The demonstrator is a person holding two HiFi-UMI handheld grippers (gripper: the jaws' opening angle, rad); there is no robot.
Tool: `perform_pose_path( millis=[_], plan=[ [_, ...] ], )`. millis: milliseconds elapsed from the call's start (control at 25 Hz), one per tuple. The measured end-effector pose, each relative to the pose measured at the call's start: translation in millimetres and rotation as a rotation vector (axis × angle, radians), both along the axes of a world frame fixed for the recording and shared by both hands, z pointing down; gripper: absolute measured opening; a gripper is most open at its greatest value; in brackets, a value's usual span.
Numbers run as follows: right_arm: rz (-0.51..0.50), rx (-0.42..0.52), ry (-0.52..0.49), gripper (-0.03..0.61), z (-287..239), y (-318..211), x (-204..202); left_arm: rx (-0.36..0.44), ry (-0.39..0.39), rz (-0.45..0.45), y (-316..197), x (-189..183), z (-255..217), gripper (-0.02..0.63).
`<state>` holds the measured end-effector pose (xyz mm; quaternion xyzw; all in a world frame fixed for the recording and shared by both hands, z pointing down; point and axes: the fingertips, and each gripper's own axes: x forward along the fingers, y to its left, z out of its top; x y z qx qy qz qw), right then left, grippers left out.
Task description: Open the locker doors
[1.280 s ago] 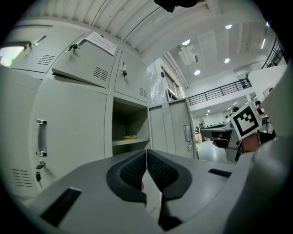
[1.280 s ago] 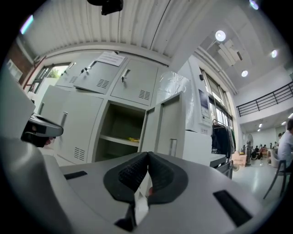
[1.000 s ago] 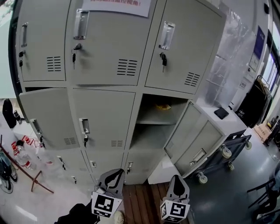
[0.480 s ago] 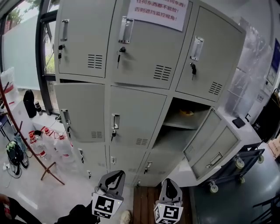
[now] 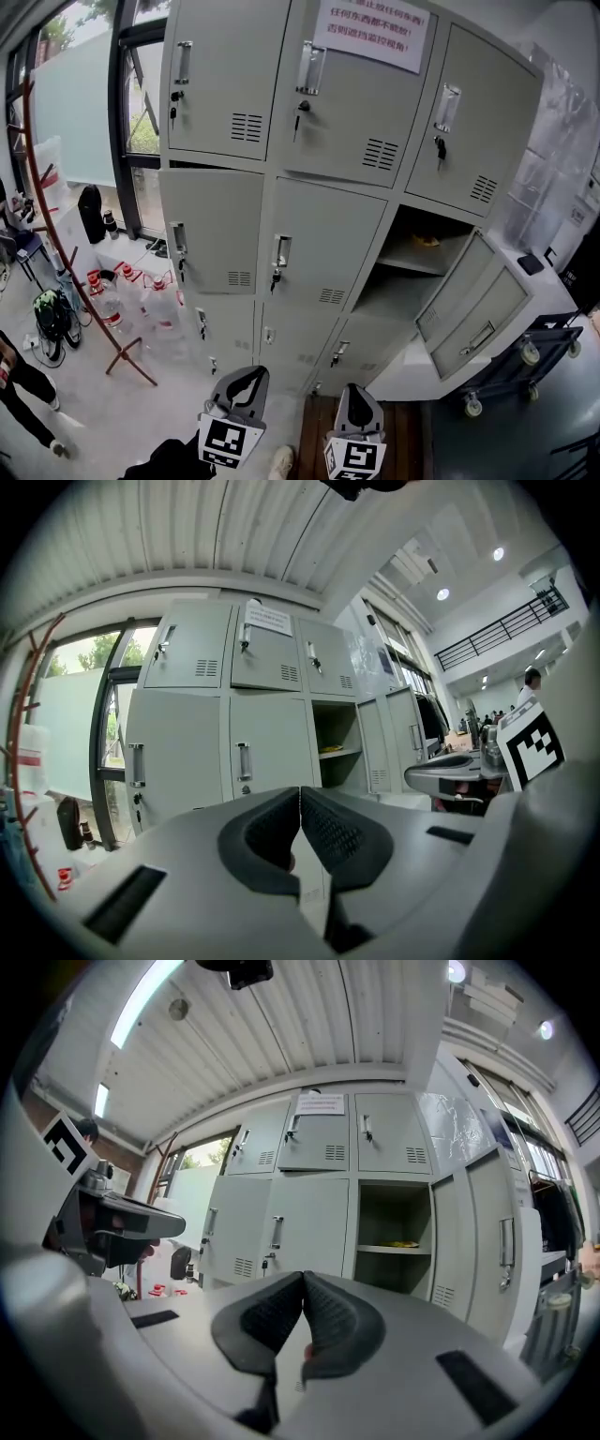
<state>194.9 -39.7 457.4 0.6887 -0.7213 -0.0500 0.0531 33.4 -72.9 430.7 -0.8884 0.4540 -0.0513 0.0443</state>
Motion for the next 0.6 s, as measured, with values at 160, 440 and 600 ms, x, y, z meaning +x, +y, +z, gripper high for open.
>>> perform_pose_path(
  millis=[160, 440, 600],
  plan=[
    [-0.004, 0.005, -0.001, 0.015, -1.6, 2.4, -1.5, -0.004, 0.010, -0.001, 2.8, -1.1, -1.8, 0.025],
    [-0.012, 0.005, -0.004, 0.015, -3.2, -8.0, 0.8, 0.010, 0.006, -0.003, -5.4, 4.2, -3.8, 0.025],
    [-0.033, 0.007, -0.007, 0.015, -4.4, -28.1, -0.6, 0.012, -0.002, -0.017, -23.1, 5.4, -4.7, 0.025]
  ],
)
